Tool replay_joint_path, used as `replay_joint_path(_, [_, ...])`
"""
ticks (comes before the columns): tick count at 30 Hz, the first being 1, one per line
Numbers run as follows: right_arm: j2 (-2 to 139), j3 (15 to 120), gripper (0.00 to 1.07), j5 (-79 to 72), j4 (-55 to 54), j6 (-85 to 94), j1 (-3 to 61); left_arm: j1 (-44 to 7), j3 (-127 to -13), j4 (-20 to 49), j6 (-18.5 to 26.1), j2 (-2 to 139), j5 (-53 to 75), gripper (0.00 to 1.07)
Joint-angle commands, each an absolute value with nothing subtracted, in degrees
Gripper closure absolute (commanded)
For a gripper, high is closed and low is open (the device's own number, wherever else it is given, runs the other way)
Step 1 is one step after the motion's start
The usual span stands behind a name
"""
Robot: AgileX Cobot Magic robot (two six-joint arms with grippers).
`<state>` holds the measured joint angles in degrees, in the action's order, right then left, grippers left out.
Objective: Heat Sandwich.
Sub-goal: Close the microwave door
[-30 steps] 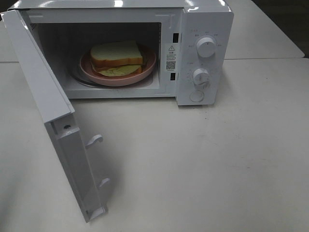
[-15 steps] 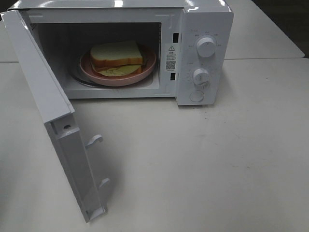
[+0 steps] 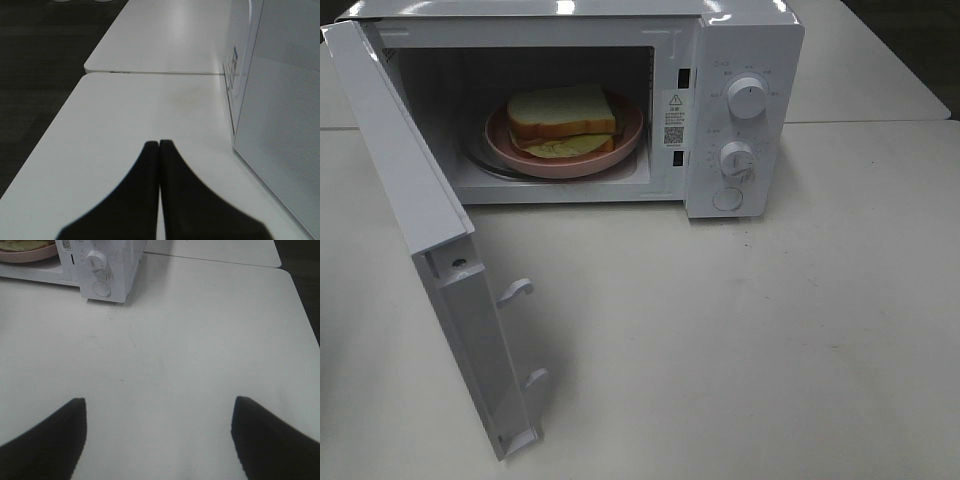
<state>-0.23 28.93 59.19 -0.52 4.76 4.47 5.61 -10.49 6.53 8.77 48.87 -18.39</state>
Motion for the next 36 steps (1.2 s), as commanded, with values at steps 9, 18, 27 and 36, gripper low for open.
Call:
replay_joint_path(9, [-1.78,28.93,0.31,59.13,-0.69,4.93,4.01,5.73,-10.37,-13.92,-8.82,66.69,-40.45,1.06])
replay_joint_path(18, [-1.78,28.93,0.31,59.13,-0.69,4.93,4.01,4.58,-11.92,-19.82,-12.55,73.51,-47.61,1.06])
replay_joint_path(27, [-1.78,28.93,0.31,59.13,-0.69,4.93,4.01,-7.79,-13.01,-7.68,-4.24,77.58,-49.45,1.06])
replay_joint_path(36, [-1.78,28.93,0.31,59.13,-0.69,4.93,4.01,-16.96,-13.06,2.12,-1.32,82.56,-53.74,1.06])
